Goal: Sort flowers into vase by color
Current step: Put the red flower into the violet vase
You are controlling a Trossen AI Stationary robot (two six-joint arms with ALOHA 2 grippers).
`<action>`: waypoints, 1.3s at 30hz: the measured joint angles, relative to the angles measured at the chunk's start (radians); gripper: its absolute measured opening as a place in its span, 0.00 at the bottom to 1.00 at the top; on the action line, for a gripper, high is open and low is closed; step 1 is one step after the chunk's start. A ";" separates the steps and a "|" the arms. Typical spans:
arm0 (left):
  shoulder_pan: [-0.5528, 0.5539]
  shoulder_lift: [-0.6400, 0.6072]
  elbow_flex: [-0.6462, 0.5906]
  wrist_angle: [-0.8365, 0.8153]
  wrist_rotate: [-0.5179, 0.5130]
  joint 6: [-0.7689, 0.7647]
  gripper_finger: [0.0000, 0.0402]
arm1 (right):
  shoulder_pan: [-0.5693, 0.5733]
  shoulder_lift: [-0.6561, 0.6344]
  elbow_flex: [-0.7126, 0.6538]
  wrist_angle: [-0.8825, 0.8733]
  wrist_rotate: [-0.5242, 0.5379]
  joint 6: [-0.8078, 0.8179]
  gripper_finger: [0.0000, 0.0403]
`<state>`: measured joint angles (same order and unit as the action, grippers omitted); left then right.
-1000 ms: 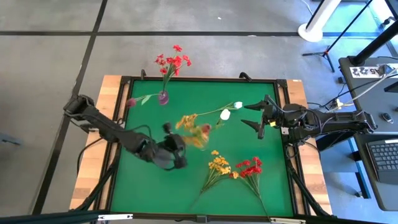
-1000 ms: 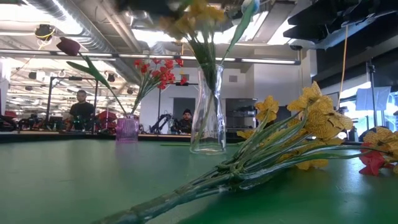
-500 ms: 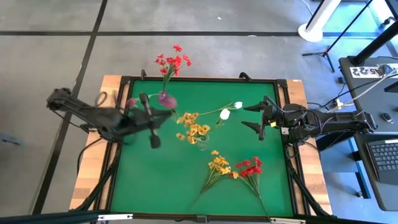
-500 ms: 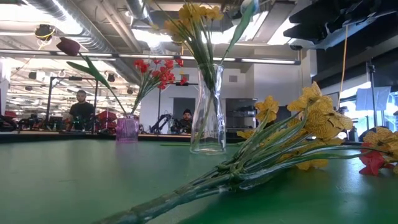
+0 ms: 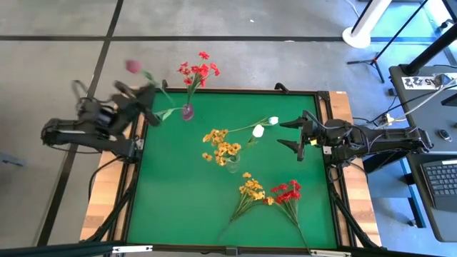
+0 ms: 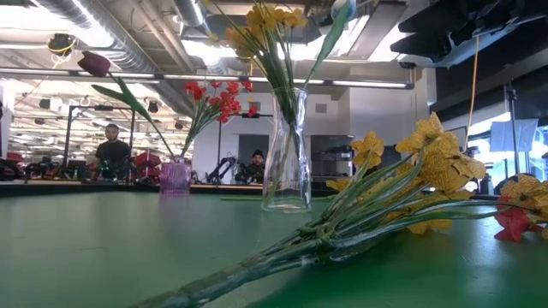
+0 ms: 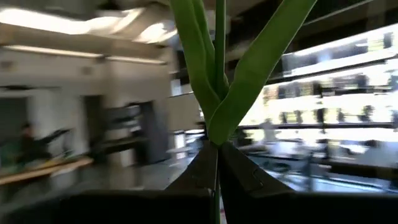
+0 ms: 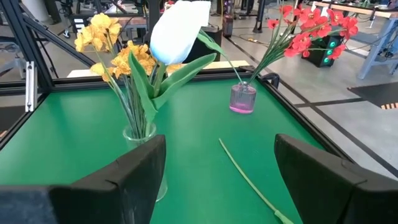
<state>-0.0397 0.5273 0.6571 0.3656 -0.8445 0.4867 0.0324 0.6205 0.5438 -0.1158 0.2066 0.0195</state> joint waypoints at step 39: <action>0.126 0.133 0.011 -0.195 -0.118 -0.241 0.00 | 0.000 0.000 0.000 0.011 0.019 -0.028 0.74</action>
<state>0.0860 0.6603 0.6685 0.1706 -0.9622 0.2457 0.0322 0.6201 0.5438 -0.1047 0.2253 -0.0086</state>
